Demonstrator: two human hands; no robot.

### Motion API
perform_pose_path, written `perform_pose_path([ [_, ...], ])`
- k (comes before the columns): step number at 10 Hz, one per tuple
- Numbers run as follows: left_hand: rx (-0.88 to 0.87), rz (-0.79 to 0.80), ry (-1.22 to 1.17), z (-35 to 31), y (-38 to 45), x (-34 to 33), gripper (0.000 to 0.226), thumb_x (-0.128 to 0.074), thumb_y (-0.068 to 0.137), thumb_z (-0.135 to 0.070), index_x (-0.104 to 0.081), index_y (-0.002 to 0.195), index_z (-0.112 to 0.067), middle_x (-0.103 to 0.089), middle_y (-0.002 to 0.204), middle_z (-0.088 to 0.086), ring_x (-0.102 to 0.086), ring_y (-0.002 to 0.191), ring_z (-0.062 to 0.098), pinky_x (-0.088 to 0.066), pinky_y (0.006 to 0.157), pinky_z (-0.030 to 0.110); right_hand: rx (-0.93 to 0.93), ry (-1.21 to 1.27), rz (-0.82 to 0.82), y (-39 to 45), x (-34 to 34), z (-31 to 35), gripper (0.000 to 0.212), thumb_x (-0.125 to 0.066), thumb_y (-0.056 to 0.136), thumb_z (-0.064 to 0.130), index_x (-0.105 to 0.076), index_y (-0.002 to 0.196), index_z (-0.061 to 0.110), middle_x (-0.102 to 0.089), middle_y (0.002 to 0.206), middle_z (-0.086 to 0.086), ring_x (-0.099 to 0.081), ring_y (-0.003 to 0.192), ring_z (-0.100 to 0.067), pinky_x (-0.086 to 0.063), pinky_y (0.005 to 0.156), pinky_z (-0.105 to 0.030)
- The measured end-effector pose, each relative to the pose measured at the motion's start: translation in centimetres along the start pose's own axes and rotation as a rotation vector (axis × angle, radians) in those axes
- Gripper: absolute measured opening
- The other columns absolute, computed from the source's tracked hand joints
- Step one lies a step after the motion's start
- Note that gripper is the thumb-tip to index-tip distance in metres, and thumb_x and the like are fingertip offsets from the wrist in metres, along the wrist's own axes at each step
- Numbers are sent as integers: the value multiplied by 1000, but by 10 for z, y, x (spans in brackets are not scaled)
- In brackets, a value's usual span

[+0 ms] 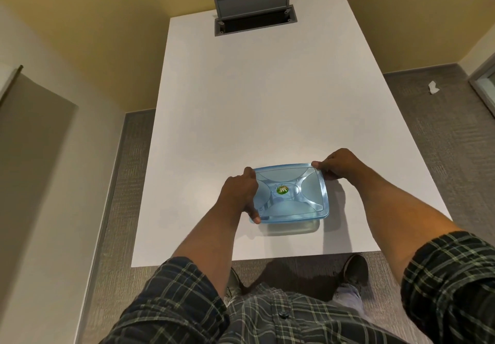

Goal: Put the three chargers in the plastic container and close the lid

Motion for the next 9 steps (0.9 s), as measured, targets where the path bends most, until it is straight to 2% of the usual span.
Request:
perform_pose_path([
  [1, -21, -10, 9, 2, 0, 0, 122, -98, 39, -57, -37, 131, -4, -55, 126, 10, -61, 77, 33, -43, 67, 34, 8, 41, -5, 0, -1, -2, 42, -84, 80, 18, -56, 57, -2, -60, 58, -16, -59, 51, -25, -53, 58, -27],
  [2, -65, -51, 43, 5, -2, -3, 135, -95, 44, -62, -31, 146, 0, -41, 142, 9, -67, 94, 35, -54, 76, 38, 33, 60, -14, -1, -2, -2, 36, -84, 79, 17, -58, 64, -3, -59, 65, -19, -57, 56, -27, -52, 67, -34],
  [4, -89, -65, 48, 7, -9, -3, 141, -89, 52, -67, -20, 157, -2, -25, 160, 7, -65, 110, 35, -57, 90, 43, 91, -44, -102, -4, -5, -3, 35, -84, 78, 21, -65, 59, -1, -61, 52, -14, -56, 46, -21, -49, 59, -28],
  [6, -74, -68, 31, 9, -15, -2, 148, -86, 57, -69, -2, 162, -9, -25, 164, 5, -60, 124, 34, -53, 98, 42, 197, -158, -213, -14, -12, 3, 21, -80, 80, 23, -74, 68, 6, -69, 59, -9, -61, 57, -19, -46, 60, -27],
  [7, -57, -70, 5, 12, -17, -6, 146, -82, 59, -74, 4, 163, -16, -34, 160, 6, -56, 130, 32, -50, 101, 42, 216, -213, -231, -18, -15, 4, 16, -76, 83, 23, -76, 73, 11, -72, 66, -4, -68, 70, -21, -48, 64, -28],
  [8, -5, -171, -47, 16, -22, -9, 128, -65, 72, -81, -1, 164, -18, -30, 163, 4, -49, 137, 30, -43, 106, 43, 249, -356, -283, -28, -19, 2, 15, -67, 90, 29, -77, 97, 20, -74, 93, 2, -69, 95, -24, -49, 74, -31],
  [9, 16, -350, -53, 13, -24, -2, 112, -48, 85, -79, -7, 163, -12, -19, 169, 4, -38, 147, 26, -37, 114, 43, 356, -534, -394, -39, -17, 8, 31, -64, 94, 36, -69, 121, 23, -71, 117, 5, -66, 109, -23, -49, 84, -34],
])
Point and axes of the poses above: each hand's wrist, its own y-axis towards the middle knuckle, its own x-axis out of the back of the hand, z = x × y, the point moved 2 cm from there along y, towards the middle knuckle
